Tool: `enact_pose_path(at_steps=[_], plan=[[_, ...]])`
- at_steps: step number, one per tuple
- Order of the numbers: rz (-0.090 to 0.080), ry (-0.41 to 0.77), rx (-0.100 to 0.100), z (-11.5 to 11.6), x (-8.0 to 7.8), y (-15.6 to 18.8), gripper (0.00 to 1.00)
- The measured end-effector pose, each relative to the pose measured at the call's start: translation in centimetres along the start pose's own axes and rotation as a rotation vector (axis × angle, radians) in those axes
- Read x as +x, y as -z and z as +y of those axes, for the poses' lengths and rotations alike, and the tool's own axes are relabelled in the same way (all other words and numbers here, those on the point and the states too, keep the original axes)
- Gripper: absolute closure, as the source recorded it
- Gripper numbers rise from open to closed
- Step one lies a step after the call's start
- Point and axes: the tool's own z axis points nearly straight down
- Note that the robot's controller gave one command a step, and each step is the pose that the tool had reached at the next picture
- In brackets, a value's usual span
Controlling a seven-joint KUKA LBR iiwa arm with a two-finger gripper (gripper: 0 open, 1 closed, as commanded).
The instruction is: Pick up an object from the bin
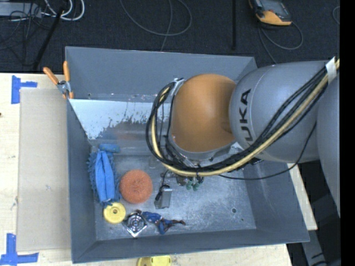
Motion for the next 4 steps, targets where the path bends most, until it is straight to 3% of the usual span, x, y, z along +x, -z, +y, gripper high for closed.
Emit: enact_pose_path(at_steps=[1, 2, 3, 4], plan=[[0.000, 0.000, 0.000, 0.0, 0.0, 0.0, 0.00], [-0.007, -0.023, -0.002, -0.8, -2.6, -5.5, 0.00], [-0.002, -0.088, 0.000, -0.6, 0.0, -10.6, 0.00], [0.030, -0.129, 0.001, 1.0, -2.5, -11.5, 1.00]])
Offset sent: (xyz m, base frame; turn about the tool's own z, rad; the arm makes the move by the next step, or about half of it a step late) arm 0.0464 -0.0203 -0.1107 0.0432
